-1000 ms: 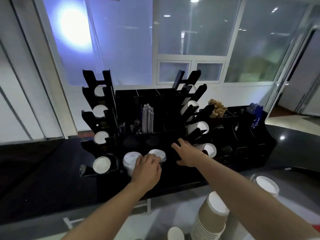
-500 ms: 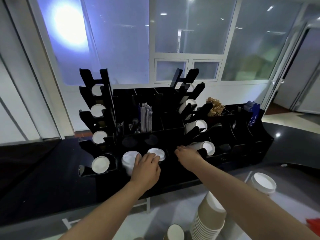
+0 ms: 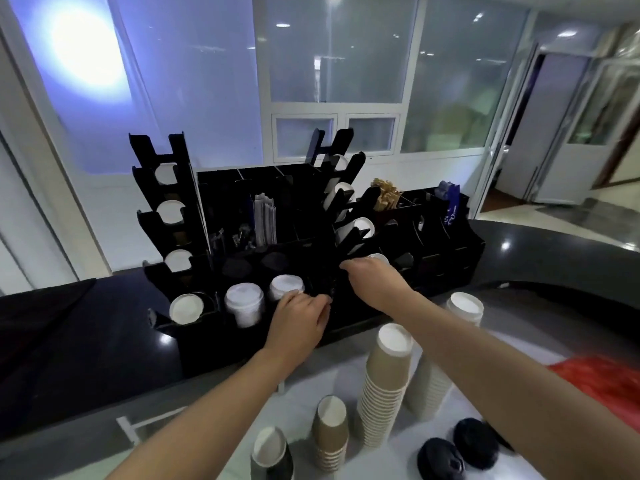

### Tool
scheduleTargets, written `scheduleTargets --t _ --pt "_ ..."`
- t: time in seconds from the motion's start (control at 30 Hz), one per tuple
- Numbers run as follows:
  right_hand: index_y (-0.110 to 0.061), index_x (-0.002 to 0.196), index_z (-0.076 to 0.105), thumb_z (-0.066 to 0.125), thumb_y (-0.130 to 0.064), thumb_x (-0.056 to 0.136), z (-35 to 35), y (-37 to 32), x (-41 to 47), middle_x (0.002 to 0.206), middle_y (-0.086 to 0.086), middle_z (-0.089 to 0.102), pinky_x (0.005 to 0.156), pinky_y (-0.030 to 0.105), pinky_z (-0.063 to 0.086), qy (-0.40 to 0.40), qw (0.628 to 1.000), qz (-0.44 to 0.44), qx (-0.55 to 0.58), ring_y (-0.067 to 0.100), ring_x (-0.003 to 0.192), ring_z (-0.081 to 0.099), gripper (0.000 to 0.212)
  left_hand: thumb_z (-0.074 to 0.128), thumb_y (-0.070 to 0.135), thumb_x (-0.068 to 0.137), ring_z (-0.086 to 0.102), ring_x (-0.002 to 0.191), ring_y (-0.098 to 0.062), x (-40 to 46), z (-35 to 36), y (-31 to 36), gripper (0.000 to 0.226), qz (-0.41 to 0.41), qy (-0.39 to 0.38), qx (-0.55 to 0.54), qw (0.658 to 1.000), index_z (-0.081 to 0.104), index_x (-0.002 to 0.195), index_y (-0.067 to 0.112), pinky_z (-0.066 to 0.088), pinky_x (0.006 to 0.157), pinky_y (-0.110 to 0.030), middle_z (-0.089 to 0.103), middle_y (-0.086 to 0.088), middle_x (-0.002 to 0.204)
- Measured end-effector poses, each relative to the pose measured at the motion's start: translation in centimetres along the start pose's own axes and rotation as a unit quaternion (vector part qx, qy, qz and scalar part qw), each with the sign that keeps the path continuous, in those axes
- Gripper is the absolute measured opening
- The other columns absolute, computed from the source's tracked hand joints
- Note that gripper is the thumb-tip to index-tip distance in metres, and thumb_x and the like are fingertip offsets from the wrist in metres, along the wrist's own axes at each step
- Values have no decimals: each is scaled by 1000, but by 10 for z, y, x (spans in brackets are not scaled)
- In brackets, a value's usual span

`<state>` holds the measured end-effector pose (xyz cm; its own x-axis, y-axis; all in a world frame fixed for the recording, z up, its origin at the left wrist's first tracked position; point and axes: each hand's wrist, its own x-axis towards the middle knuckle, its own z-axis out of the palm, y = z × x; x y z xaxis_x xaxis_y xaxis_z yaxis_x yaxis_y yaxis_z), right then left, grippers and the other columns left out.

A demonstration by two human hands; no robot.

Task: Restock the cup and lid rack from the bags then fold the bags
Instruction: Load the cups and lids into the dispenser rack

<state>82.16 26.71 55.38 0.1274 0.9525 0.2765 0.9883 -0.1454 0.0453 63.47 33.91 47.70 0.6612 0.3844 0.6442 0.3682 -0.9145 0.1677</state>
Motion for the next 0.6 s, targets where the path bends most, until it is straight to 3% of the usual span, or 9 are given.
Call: scheduleTargets --t 0.1,0.23,0.37,0.47,0.53,0.6 --pt "-9 120 66 49 -8 96 -10 4 -49 107 9 72 83 42 52 83 995 26 39 31 96 66 30 63 19 95 64 72 -22 -14 4 33 14 60 14 -56 996 72 105 15 51 81 -38 69 0 72" --pt "-6 124 68 57 -6 95 0 15 -128 117 11 72 92 44 53 179 976 71 96 31 105 67 31 57 16 93 66 75 -26 -44 17 75 22 119 -1 -113 986 72 107 10 55 77 -38 70 -4 78" --pt "-6 114 71 51 -23 101 29 37 -200 108 8 74 84 35 53 227 965 93 97 23 96 66 29 66 9 78 69 78 -30 -78 32 108 31 158 -48 -136 977 68 108 15 56 72 -37 72 -6 87" --pt "-8 100 71 49 -28 103 64 56 -242 96 6 74 77 38 55 191 971 105 99 25 86 66 30 80 3 69 68 83 -28 -101 47 124 43 141 -126 -134 973 71 109 17 56 73 -34 74 -4 96" --pt "-10 99 70 53 -25 101 93 64 -265 97 5 73 76 42 54 131 977 116 124 28 86 67 24 72 12 81 66 91 -24 -113 59 130 35 111 -168 -109 973 70 115 20 53 79 -32 73 0 105" --pt "-13 113 70 56 -28 100 125 71 -287 114 4 70 86 42 54 37 978 144 147 30 101 66 24 59 20 90 63 99 -23 -125 72 137 31 76 -215 -83 970 65 120 23 50 84 -33 69 2 114"
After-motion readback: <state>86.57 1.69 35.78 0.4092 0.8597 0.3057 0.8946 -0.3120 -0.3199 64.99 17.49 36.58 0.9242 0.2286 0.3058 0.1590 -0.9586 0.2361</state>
